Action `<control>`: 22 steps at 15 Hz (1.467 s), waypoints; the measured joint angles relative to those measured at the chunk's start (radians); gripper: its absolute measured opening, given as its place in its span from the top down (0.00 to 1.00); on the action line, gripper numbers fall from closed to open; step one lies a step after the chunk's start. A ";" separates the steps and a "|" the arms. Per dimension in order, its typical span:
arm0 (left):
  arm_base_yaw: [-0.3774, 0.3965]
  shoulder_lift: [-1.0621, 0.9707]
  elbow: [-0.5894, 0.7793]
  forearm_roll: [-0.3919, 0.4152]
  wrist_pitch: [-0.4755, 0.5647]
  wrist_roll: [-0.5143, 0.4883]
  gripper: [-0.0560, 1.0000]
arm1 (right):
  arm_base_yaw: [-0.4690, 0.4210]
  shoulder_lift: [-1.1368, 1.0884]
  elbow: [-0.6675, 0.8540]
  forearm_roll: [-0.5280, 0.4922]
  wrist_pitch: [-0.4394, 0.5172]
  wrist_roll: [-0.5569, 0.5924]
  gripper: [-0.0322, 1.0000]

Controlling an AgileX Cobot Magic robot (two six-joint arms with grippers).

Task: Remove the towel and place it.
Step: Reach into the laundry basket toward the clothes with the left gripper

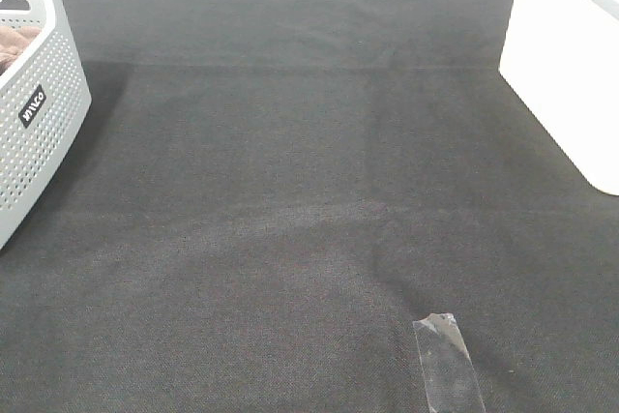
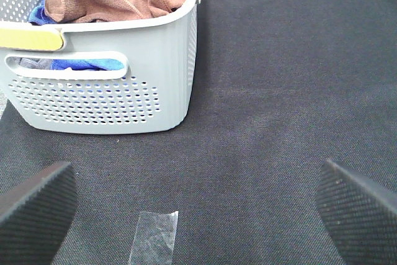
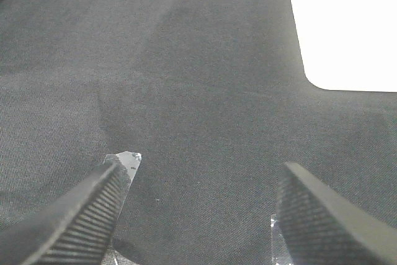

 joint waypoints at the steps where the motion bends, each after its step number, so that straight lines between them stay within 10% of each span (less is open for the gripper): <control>1: 0.000 0.000 0.000 0.000 0.000 0.000 0.01 | 0.000 0.000 0.000 0.000 0.000 0.000 0.34; 22: 0.000 0.000 0.000 0.000 0.000 0.000 0.01 | 0.000 0.000 0.000 0.000 0.000 0.000 0.34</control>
